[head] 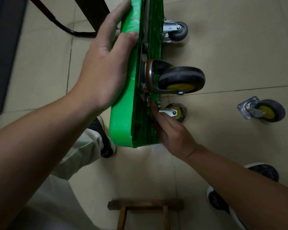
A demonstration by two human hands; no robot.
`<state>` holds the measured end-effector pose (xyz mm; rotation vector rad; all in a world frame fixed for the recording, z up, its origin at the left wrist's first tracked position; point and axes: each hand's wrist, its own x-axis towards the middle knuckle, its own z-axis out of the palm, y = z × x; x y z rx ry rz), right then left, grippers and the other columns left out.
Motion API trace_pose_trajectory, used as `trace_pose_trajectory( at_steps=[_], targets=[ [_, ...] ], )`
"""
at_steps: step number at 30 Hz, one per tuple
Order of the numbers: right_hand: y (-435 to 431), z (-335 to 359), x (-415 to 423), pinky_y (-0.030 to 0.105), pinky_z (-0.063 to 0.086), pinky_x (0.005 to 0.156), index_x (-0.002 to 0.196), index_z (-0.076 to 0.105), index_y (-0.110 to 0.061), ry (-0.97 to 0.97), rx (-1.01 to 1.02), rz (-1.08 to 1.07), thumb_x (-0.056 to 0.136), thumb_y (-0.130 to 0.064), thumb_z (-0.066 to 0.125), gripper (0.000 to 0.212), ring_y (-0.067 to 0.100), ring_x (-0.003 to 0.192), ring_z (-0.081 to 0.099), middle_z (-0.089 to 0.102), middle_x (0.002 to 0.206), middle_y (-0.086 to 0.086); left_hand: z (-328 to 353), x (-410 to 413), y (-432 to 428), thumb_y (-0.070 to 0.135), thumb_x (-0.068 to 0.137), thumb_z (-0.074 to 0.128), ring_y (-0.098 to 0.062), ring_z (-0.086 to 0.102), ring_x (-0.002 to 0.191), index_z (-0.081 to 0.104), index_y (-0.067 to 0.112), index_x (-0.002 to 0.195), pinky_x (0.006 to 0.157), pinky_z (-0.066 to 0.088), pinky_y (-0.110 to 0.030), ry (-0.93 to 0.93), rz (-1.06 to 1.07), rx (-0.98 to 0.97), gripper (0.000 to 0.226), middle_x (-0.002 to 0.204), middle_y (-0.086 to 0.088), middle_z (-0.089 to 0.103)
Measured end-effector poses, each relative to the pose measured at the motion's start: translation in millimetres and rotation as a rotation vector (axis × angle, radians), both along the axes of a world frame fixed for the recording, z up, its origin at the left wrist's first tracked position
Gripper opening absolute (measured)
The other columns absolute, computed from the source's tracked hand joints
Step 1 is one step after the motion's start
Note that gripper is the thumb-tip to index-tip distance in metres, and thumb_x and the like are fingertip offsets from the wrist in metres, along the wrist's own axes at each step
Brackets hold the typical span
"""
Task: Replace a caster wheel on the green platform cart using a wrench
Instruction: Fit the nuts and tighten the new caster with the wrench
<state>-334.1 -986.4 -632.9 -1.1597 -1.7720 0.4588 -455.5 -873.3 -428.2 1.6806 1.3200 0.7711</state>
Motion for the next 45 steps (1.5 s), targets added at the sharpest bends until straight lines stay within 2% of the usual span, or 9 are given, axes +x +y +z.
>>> trace_pose_trajectory(
  at_steps=[6,8,12,17,20,23,27,31,45],
  targets=[
    [-3,11,14,0.04,0.057,0.085,0.154,0.027,-0.002,-0.027,-0.042,0.029,0.101,0.001,0.055,0.06,0.034,0.086,0.066,0.067,0.105,0.023,-1,-3,-1,0.024,0.11,0.045,-0.013,0.05,0.141,0.031,0.021,0.159,0.116,0.044,-0.039,-0.008,-0.009,0.011,0.052,0.154,0.003,0.047],
    [-7,19,16,0.033,0.058,0.085,0.153,0.029,-0.002,-0.02,-0.075,0.048,0.101,-0.001,0.056,0.059,0.022,0.083,0.066,0.07,0.103,0.017,-3,-5,0,0.029,0.107,0.046,-0.004,0.059,0.127,0.033,0.026,0.16,0.106,0.053,-0.037,-0.004,-0.025,0.009,0.055,0.143,0.012,0.053],
    [-18,36,12,0.004,0.043,0.088,0.153,0.037,0.002,0.117,-0.217,0.057,0.1,-0.007,0.057,0.058,-0.018,0.077,0.051,0.051,0.092,-0.024,-8,-10,2,0.029,0.109,0.044,0.002,0.066,0.089,0.035,0.037,0.159,0.074,0.057,-0.025,-0.001,-0.043,0.013,0.052,0.117,0.021,0.06],
    [-37,74,-4,0.038,0.06,0.069,0.161,0.026,-0.026,0.349,-0.563,0.071,0.102,-0.021,0.055,0.066,0.015,0.069,0.07,0.069,0.075,-0.004,-11,-10,4,0.032,0.108,0.044,-0.001,0.066,0.09,0.033,0.039,0.16,0.074,0.058,-0.024,-0.002,-0.046,0.013,0.054,0.124,0.018,0.058],
    [-39,103,-14,0.024,0.052,0.055,0.159,0.028,-0.034,0.514,-0.739,0.042,0.103,-0.025,0.055,0.063,0.007,0.055,0.063,0.071,0.072,0.001,-11,-10,4,0.03,0.109,0.044,0.008,0.063,0.084,0.034,0.037,0.16,0.07,0.054,-0.016,-0.011,-0.039,0.018,0.052,0.124,0.019,0.055],
    [-33,135,-15,0.025,0.047,0.049,0.153,0.044,-0.03,0.631,-0.883,-0.012,0.104,-0.023,0.057,0.051,0.006,0.045,0.056,0.069,0.062,0.008,-11,-8,4,0.027,0.11,0.044,0.015,0.062,0.081,0.035,0.037,0.159,0.065,0.05,-0.01,-0.008,-0.034,0.017,0.051,0.118,0.024,0.053],
    [-9,180,-7,0.02,0.038,0.037,0.103,0.069,-0.013,0.824,-1.104,-0.053,0.104,-0.018,0.058,0.012,0.013,0.037,0.047,0.062,0.06,0.015,-11,-9,5,0.03,0.11,0.044,0.012,0.064,0.081,0.036,0.04,0.158,0.064,0.05,-0.011,0.002,-0.033,0.012,0.05,0.122,0.021,0.058],
    [30,209,3,0.011,0.028,0.031,0.075,0.057,-0.007,1.113,-1.352,-0.001,0.106,-0.012,0.05,0.032,0.001,0.034,0.039,0.053,0.06,0.006,-12,-10,6,0.035,0.109,0.045,0.008,0.065,0.08,0.035,0.043,0.158,0.068,0.049,-0.015,0.024,-0.037,0.014,0.051,0.135,0.004,0.06],
    [16,213,0,0.016,0.018,0.031,0.084,0.046,-0.013,1.06,-1.277,-0.18,0.101,-0.009,0.053,0.019,0.005,0.033,0.029,0.054,0.053,0.002,-10,-11,5,0.053,0.096,0.043,0.009,0.064,0.082,0.032,0.057,0.154,0.082,0.053,-0.033,0.067,-0.027,-0.011,0.058,0.144,0.004,0.056]
  ],
)
